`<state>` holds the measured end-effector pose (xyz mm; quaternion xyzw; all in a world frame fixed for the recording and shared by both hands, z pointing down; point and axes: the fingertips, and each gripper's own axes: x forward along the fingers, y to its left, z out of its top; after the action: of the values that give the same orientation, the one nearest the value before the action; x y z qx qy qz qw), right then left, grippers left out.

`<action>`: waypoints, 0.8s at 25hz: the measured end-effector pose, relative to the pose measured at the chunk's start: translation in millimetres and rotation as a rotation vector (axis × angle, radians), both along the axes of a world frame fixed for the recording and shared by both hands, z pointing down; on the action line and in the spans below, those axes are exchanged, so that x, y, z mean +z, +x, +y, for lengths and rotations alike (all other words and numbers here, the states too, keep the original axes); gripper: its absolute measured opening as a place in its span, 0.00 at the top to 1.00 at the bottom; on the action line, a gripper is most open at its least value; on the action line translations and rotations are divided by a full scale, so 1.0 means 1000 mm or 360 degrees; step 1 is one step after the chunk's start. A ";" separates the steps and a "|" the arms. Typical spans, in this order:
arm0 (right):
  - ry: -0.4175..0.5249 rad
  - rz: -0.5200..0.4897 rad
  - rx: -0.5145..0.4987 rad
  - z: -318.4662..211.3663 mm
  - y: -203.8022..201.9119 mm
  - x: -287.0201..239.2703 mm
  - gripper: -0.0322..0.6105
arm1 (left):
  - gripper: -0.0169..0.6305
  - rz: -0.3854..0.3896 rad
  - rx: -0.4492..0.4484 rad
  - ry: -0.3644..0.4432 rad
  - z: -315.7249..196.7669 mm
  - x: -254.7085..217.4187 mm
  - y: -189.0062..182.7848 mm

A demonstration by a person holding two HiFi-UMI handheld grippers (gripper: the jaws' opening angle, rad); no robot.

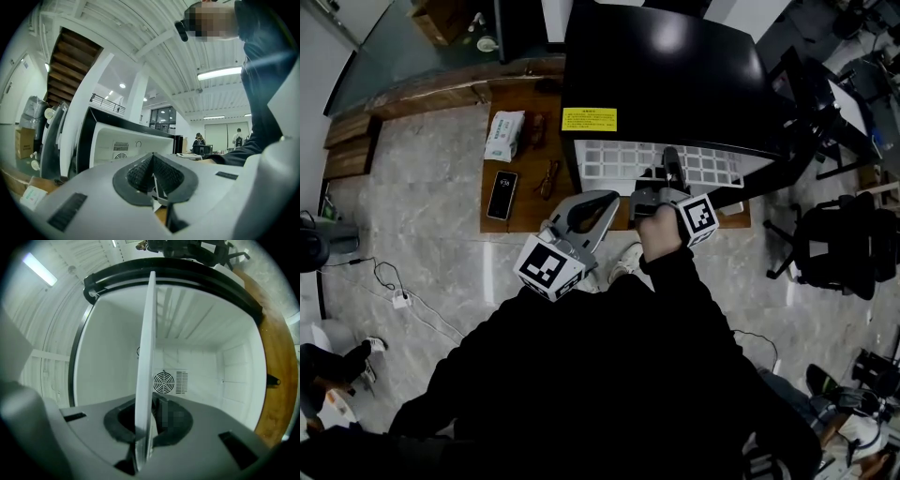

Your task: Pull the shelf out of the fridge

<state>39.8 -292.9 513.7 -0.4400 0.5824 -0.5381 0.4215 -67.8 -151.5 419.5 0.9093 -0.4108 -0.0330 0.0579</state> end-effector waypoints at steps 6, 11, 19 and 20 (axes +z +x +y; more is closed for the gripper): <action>-0.0035 0.0001 -0.0022 0.027 0.007 0.000 0.90 | 0.96 -0.0060 0.0016 0.0047 0.014 -0.012 0.002; -0.0039 0.0015 -0.0056 0.050 0.011 -0.004 0.90 | 0.96 -0.0054 0.0019 0.0051 0.021 -0.022 0.002; -0.0072 0.0081 -0.0127 0.101 0.020 -0.005 0.90 | 0.96 -0.0037 0.0022 0.0057 0.021 -0.031 -0.002; -0.0080 0.0082 -0.0130 0.109 0.022 -0.005 0.90 | 0.96 -0.0038 0.0025 0.0056 0.021 -0.031 -0.002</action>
<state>62.1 -183.8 509.2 -0.4400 0.5969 -0.5578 0.3729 -70.0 -130.8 388.0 0.9137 -0.4037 -0.0289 0.0372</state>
